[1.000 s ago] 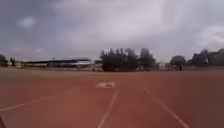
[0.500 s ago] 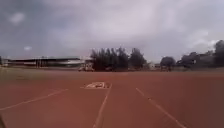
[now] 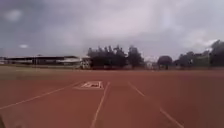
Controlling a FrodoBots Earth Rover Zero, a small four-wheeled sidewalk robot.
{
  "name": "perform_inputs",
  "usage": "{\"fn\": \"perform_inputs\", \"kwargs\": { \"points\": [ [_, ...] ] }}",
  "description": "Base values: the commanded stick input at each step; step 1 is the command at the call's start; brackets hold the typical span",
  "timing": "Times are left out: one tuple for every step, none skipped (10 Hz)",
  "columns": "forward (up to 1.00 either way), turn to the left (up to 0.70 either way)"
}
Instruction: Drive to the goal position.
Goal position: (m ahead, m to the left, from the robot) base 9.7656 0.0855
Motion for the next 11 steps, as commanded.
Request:
{"fn": "perform_inputs", "kwargs": {
  "points": [
    [0.70, 0.00],
    [0.70, 0.00],
    [0.70, 0.00],
    [0.70, 0.00],
    [0.70, 0.00],
    [0.70, 0.00],
    [0.70, -0.08],
    [0.70, -0.35],
    [0.70, -0.35],
    [0.70, -0.35],
    [0.70, -0.35]
  ]
}}
